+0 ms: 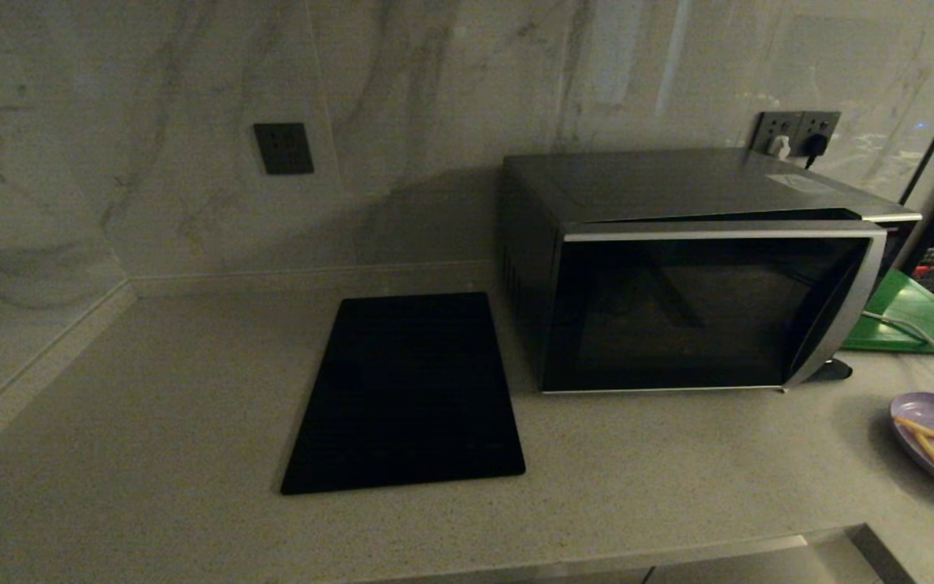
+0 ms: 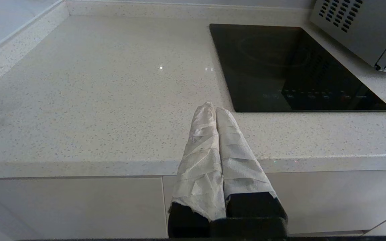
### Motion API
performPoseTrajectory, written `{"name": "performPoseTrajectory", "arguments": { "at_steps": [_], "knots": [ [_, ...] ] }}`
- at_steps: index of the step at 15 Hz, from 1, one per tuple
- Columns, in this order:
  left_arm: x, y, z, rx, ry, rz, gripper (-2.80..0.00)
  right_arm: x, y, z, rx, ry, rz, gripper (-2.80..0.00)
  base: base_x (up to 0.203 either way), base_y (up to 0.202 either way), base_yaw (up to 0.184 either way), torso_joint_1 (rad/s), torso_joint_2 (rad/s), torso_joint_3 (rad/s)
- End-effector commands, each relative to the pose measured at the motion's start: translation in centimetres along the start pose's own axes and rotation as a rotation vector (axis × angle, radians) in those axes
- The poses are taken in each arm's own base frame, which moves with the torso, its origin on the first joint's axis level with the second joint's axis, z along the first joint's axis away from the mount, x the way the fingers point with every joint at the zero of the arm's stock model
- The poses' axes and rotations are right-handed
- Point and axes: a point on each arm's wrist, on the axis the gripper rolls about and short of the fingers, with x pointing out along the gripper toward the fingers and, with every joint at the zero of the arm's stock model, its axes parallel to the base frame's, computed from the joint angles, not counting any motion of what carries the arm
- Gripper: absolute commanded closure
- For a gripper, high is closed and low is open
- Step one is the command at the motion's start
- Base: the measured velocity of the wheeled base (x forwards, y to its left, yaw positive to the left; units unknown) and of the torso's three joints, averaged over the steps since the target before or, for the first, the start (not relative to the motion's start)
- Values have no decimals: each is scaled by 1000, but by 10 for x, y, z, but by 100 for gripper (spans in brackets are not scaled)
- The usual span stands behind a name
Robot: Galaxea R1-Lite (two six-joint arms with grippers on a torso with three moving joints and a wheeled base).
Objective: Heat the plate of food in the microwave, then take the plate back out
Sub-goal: Open the microwave oven
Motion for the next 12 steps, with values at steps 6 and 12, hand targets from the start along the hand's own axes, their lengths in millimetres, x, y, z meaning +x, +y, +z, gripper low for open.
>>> {"name": "performPoseTrajectory", "arguments": {
  "at_steps": [6,12],
  "knots": [
    [0,0,0,-1,1,2,0,29,28,-16,512,0,762,0,0,0,0,0,0,0],
    [0,0,0,-1,1,2,0,82,87,10,957,279,949,0,0,0,0,0,0,0]
  ]
}}
